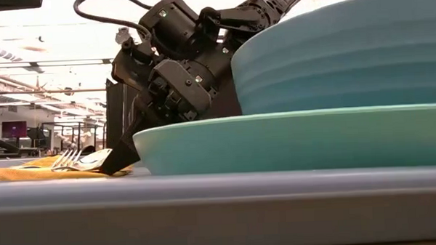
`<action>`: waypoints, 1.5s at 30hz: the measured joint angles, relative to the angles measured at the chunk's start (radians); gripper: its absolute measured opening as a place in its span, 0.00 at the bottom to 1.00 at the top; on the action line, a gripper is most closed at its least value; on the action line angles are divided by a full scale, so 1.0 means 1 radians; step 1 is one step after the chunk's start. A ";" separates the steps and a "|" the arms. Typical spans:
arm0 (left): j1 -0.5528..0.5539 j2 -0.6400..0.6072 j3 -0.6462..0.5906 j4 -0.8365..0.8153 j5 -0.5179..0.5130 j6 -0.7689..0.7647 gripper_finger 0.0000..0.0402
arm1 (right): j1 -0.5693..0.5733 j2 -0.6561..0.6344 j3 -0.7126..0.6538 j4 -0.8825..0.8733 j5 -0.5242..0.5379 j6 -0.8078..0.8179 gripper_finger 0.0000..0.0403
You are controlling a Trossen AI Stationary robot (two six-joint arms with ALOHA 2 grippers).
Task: Set up tray
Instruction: Adjust the white table knife on the top of the yellow table napkin
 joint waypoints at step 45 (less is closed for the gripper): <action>0.095 0.002 0.000 0.285 0.403 0.117 0.06 | 0.066 -0.073 -0.010 -0.003 -0.030 0.029 0.00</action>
